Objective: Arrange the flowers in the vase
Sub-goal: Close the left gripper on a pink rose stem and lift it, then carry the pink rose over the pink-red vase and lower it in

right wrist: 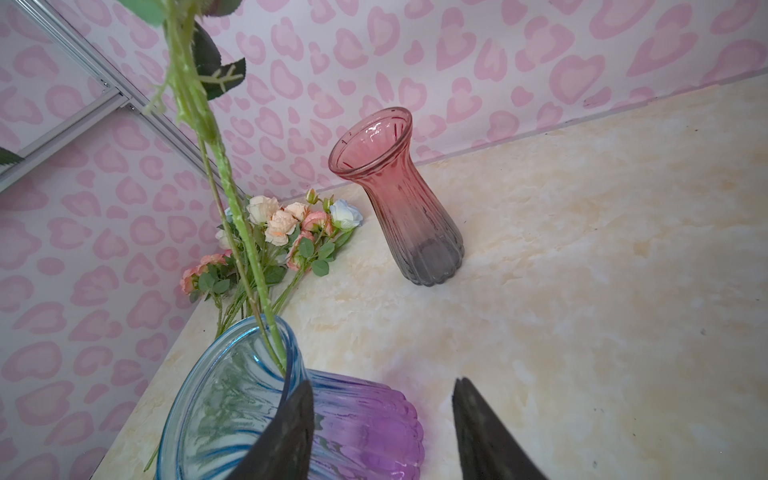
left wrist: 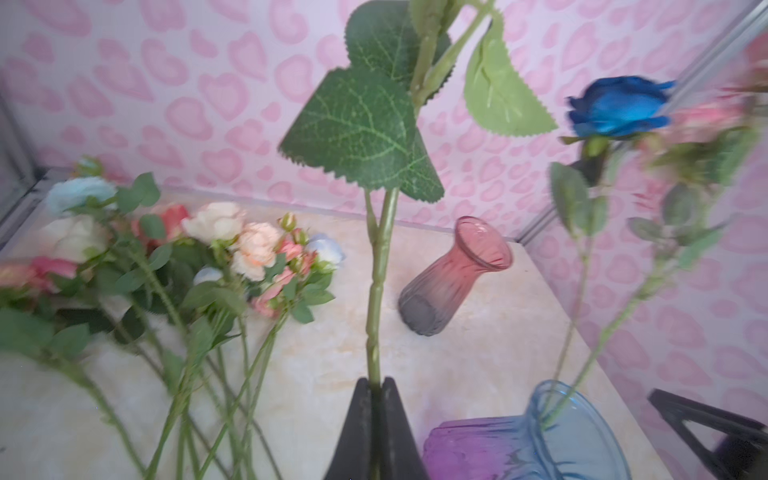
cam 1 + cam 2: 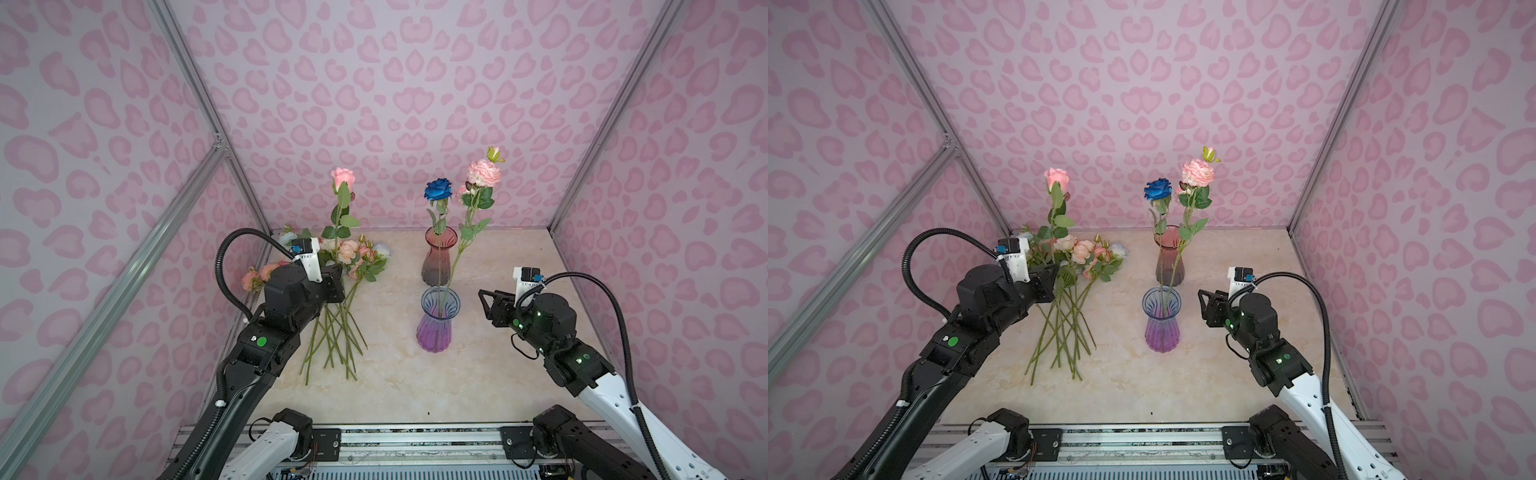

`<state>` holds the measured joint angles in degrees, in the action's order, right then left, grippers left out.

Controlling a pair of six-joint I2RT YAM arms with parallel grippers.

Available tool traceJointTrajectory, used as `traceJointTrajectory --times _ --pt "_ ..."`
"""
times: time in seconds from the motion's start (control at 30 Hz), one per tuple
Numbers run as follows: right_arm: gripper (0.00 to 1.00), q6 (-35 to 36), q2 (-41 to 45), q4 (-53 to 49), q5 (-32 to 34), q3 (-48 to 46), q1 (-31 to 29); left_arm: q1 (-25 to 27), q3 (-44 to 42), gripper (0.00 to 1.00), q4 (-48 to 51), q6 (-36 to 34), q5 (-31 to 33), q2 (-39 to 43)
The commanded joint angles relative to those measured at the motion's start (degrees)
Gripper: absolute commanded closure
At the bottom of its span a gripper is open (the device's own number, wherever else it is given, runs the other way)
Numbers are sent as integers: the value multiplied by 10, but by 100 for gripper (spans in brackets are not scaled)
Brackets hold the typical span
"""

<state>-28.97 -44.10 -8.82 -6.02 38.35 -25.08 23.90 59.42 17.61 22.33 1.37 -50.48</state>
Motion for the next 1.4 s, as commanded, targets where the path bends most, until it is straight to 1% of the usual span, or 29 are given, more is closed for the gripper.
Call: traceJointTrajectory --times 0.0,0.13,0.3,0.43,0.53,0.6,0.73,0.9,0.93,1.03,1.1,1.17,1.2,1.3,1.33,1.37 --pt "45 -3 7 13 4 -2 -1 43 -6 96 -136 -22 35 3" --pt "46 -2 21 2 13 1 -1 103 37 96 -203 -52 49 -32" --pt "45 -3 37 0 27 -7 -1 177 98 97 -306 -97 67 -105" --pt "45 -4 40 0 30 -11 0 222 152 97 -360 -130 80 -175" --pt "45 -5 40 6 30 -16 -1 255 169 97 -412 -158 102 -215" --pt "46 -2 38 6 32 -17 0 276 167 97 -452 -174 122 -236" --pt "45 1 38 8 33 -16 0 303 148 97 -516 -185 150 -273" --pt "45 1 41 7 36 -21 0 320 121 97 -550 -181 172 -316" --pt "45 1 41 6 34 -21 0 323 114 97 -554 -182 174 -319" --pt "45 1 42 7 29 -25 1 332 86 97 -564 -200 209 -328" --pt "45 1 40 7 29 -25 0 333 71 97 -561 -200 209 -326" --pt "45 2 38 6 28 -25 0 336 60 93 -542 -189 217 -321" --pt "45 2 37 6 26 -26 0 336 51 87 -536 -184 217 -317" --pt "45 2 31 7 23 -25 0 336 24 61 -516 -167 224 -304" --pt "45 2 30 7 22 -26 0 337 20 55 -505 -162 224 -301" --pt "45 1 28 8 22 -25 0 336 16 53 -494 -159 227 -298"
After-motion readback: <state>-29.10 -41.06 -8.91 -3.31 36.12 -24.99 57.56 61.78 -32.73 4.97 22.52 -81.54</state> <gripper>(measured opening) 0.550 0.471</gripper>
